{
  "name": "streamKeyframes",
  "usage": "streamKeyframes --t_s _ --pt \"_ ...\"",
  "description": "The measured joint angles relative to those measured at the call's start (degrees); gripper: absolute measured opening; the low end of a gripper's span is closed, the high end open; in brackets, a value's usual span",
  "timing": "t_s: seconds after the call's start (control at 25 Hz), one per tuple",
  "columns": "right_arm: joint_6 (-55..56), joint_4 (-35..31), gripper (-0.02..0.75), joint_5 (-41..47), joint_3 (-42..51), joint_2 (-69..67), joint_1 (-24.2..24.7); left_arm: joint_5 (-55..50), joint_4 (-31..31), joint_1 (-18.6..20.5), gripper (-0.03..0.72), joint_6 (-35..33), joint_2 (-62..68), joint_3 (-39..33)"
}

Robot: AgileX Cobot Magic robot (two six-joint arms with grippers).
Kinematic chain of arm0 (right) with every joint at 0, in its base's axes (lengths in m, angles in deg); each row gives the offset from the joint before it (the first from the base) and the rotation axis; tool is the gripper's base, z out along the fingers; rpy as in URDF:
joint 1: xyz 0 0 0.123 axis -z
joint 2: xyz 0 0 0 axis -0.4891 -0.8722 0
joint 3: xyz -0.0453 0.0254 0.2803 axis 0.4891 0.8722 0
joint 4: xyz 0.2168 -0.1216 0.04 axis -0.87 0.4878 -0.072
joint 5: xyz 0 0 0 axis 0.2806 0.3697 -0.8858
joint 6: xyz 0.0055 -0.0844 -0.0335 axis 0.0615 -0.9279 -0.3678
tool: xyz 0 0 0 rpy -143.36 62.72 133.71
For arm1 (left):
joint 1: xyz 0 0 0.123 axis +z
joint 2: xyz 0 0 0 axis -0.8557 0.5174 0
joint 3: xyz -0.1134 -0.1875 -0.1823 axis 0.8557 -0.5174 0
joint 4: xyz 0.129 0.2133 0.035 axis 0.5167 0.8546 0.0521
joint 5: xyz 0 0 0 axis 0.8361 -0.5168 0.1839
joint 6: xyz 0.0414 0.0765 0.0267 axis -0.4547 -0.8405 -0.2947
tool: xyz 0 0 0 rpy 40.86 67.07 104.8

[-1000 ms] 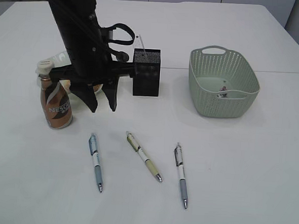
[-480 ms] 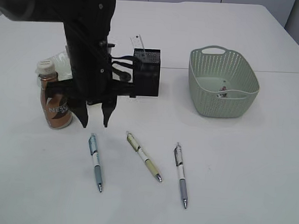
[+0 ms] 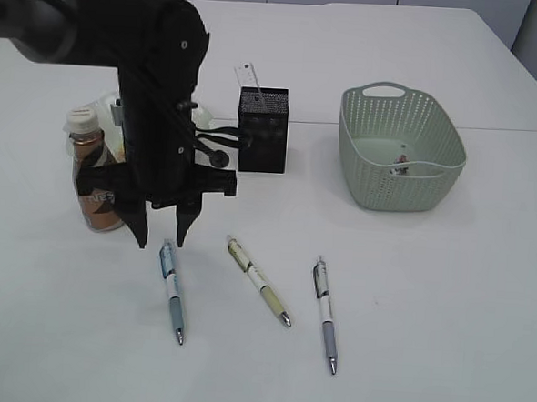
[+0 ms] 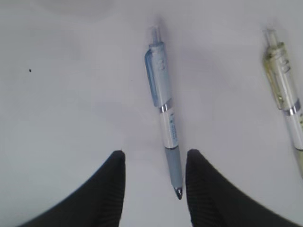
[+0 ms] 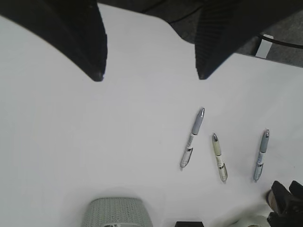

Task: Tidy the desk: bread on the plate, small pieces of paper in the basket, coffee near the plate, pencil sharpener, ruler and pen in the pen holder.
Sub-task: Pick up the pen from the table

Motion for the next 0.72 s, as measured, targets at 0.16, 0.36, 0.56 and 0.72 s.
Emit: streamKeyframes --t_s 0.16,0.36,0.56,0.72 --pt "0.00 0.00 0.464 0.78 0.00 0.00 0.00 0.19 0.00 0.00 0.308 0.00 2.99 0.00" --pt "0.00 0.00 0.464 2.08 0.00 0.00 0.00 1.44 0.02 0.00 0.308 0.04 4.65 0.00" --pt "0.00 0.00 0.464 2.52 0.00 0.00 0.00 4.34 0.12 0.00 0.308 0.04 4.65 0.00" --pt "0.00 0.00 0.464 2.59 -0.86 0.00 0.00 4.72 0.12 0.00 0.308 0.52 5.37 0.00"
